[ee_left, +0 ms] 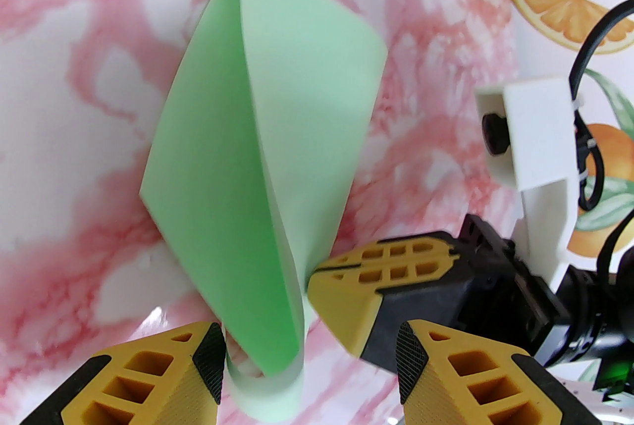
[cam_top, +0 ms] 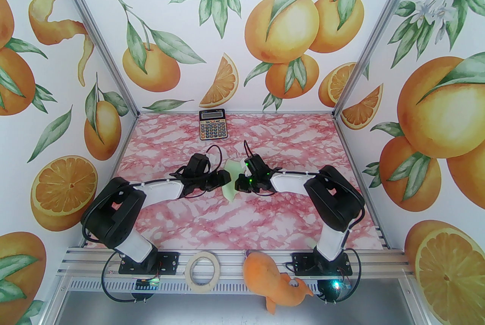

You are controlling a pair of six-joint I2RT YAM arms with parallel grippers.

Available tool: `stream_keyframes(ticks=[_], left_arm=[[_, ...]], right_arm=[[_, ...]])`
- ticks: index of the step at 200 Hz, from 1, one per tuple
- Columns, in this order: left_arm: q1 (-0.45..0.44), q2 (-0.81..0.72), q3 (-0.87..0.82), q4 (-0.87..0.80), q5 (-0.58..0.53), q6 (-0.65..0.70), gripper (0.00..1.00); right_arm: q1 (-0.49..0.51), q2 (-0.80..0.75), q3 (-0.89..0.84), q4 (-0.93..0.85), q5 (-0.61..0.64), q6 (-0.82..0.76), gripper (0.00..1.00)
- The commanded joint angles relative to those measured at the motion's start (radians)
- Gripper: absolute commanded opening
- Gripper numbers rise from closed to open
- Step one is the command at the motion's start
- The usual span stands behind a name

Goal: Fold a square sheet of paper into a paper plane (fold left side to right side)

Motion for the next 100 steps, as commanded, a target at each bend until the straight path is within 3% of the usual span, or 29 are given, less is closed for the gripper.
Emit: stream_keyframes(ticks=[1,34,100], left_arm=[[0.007,0.019,0.037,0.019,0.021,0.049,0.61],[0.011,-0.031,0.009,-0.065,-0.018,0.128,0.62],[0.013,-0.03,0.027,-0.042,0.024,0.214,0.6]], right_arm=[[0.009,0.029,-0.02,-0.012,0.017,0.001,0.0],[0.008,0.031,-0.018,-0.012,0.019,0.001,0.0],[0.008,0.037,-0.021,-0.015,0.016,0.004,0.0]])
